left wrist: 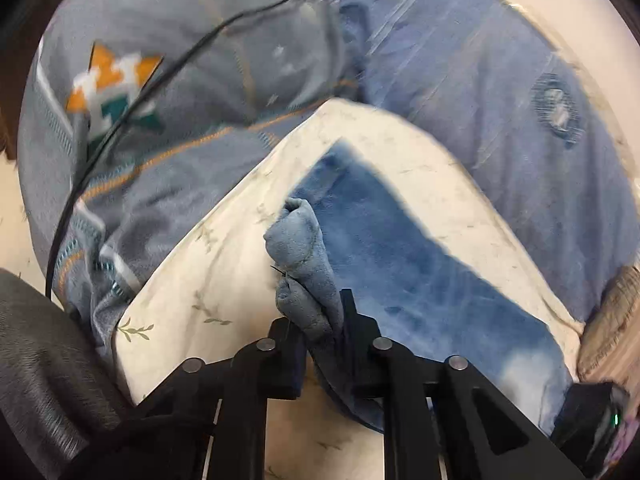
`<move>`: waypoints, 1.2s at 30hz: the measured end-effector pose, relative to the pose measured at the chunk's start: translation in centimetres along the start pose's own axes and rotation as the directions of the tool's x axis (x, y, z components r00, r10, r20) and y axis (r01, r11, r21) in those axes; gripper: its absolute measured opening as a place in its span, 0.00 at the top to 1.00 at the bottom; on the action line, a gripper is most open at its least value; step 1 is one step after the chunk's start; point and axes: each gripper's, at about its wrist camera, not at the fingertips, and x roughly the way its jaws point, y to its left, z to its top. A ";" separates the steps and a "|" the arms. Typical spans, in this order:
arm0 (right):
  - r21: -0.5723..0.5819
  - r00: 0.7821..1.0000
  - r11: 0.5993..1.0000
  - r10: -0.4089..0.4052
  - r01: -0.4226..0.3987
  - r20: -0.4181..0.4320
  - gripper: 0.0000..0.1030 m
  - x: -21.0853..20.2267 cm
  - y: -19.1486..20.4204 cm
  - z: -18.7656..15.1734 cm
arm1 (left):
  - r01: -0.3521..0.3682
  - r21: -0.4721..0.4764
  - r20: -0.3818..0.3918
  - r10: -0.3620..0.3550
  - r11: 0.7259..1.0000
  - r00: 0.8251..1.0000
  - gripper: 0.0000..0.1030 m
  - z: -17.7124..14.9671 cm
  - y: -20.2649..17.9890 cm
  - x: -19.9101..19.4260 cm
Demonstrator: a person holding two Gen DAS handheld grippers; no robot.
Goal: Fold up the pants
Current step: 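Grasp the leg hem with the left tool, fold it toward the waistband, release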
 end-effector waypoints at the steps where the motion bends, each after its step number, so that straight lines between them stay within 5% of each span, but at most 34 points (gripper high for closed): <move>1: 0.007 1.000 1.000 0.009 -0.009 0.002 0.71 -0.4 0.0 0.2 | 0.020 0.039 0.026 -0.021 0.999 0.999 0.90 0.0 -0.9 -0.9; 3: 0.017 0.998 0.999 0.046 -0.046 0.034 0.68 -2.4 -0.1 0.7 | 0.081 0.213 0.114 -0.107 0.974 0.988 0.90 -0.7 -4.5 -3.9; 5: 0.038 0.994 0.997 0.060 -0.064 0.090 0.46 -5.2 -0.5 1.3 | 0.129 0.337 0.161 -0.192 0.932 0.968 0.90 -1.7 -7.1 -6.1; 7: 0.052 0.984 0.995 0.074 -0.083 0.161 0.40 -8.8 -1.2 1.8 | 0.178 0.488 0.175 -0.295 0.855 0.939 0.90 -3.1 -10.3 -7.9; 8: 0.056 0.979 0.995 0.074 -0.086 0.188 0.38 -10.4 -1.5 2.0 | 0.198 0.575 0.162 -0.347 0.794 0.924 0.90 -4.1 -12.3 -8.5; 12: 0.075 0.960 0.995 0.046 -0.069 0.275 0.37 -15.2 -3.5 2.9 | 0.343 0.654 -0.028 -0.432 0.674 0.901 0.91 -6.5 -16.3 -6.6; 15: 0.117 0.942 0.991 0.016 -0.058 0.335 0.35 -17.5 -6.0 2.8 | 0.430 0.646 -0.171 -0.430 0.630 0.886 0.91 -7.9 -18.1 -3.7; 20: 0.270 0.923 0.949 0.051 -0.164 0.382 0.34 -16.9 -12.2 1.8 | 0.463 0.634 -0.321 -0.334 0.619 0.886 0.91 -10.4 -19.0 1.8; 23: 0.325 0.942 0.939 -0.003 -0.113 0.336 0.34 -15.8 -14.3 1.4 | 0.477 0.556 -0.376 -0.307 0.681 0.875 0.90 -11.0 -18.0 4.4; 25: 0.314 0.937 0.944 -0.017 -0.100 0.350 0.34 -15.9 -14.1 1.6 | 0.478 0.551 -0.366 -0.316 0.684 0.875 0.90 -10.6 -18.2 4.1; 28: 0.192 0.933 0.980 -0.017 -0.056 0.359 0.34 -15.9 -11.4 2.9 | 0.453 0.609 -0.328 -0.313 0.651 0.891 0.90 -10.9 -18.9 3.4; 31: 0.077 0.948 0.997 -0.053 0.031 0.313 0.35 -14.2 -8.8 5.2 | 0.434 0.637 -0.322 -0.291 0.637 0.901 0.90 -12.2 -18.4 3.5; 33: 0.022 0.965 0.996 -0.085 0.082 0.248 0.53 -11.9 -7.8 6.7 | 0.437 0.632 -0.325 -0.293 0.640 0.899 0.90 -12.4 -18.5 3.3; 35: -0.012 0.974 0.989 -0.143 0.148 0.173 0.98 -9.3 -7.6 7.6 | 0.442 0.629 -0.325 -0.300 0.639 0.897 0.90 -12.1 -18.5 3.2; 36: 0.001 0.969 0.983 -0.179 0.182 0.172 0.98 -8.9 -7.9 7.5 | 0.449 0.630 -0.330 -0.305 0.633 0.893 0.90 -12.1 -18.4 3.0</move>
